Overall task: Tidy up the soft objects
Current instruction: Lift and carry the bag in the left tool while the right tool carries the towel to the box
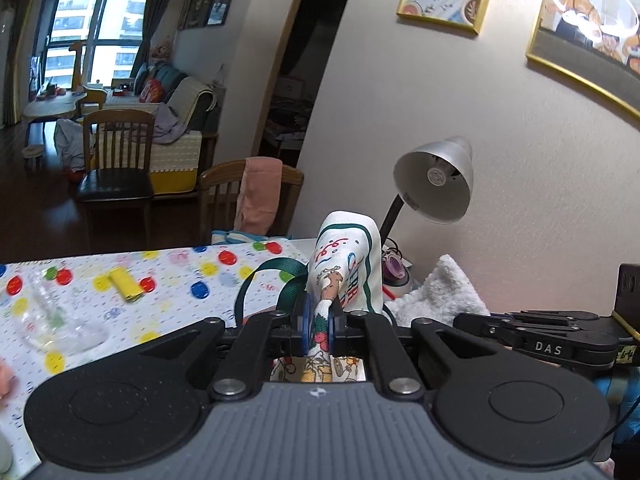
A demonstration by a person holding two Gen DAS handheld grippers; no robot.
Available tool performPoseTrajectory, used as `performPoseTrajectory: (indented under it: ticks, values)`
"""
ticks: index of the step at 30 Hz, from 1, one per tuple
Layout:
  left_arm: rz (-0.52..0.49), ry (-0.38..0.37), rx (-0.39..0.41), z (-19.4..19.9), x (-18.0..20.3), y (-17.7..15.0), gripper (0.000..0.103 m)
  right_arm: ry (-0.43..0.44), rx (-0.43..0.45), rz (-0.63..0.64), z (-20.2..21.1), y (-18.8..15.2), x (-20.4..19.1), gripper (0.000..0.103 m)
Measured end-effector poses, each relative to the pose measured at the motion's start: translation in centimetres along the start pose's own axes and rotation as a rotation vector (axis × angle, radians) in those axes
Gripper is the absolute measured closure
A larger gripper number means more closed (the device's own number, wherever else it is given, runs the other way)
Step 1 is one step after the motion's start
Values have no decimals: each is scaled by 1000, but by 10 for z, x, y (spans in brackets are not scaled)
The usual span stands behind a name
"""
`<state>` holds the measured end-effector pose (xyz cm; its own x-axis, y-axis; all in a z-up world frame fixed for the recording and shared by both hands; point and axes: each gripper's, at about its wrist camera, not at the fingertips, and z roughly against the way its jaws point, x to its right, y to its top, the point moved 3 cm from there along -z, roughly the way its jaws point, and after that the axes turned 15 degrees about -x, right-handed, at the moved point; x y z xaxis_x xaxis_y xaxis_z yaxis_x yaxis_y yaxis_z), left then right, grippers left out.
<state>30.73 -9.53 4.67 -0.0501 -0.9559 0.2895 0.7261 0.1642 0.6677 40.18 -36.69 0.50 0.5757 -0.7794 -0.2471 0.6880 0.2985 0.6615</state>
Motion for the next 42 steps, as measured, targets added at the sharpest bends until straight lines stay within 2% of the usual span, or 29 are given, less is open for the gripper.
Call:
performPoseTrajectory:
  ticks: [11,19,24,32,42]
  values:
    - [-19,44,-22,-83,60,26,95,-61,-48,30,-27,13,67,97]
    - [12,109,-57,-144,82,38,95,-112,-120,75,-50,17,91,97]
    - [32,146,-85,-177,88,40,95,-144,-177,125,-66,16,98,97]
    - [49,177,-149,-224,91,35,95,-143,-251,177,-88,7,97,97]
    - [87,187,-236,-271,82,23,95,-126,-317,167,-114,2,108,97]
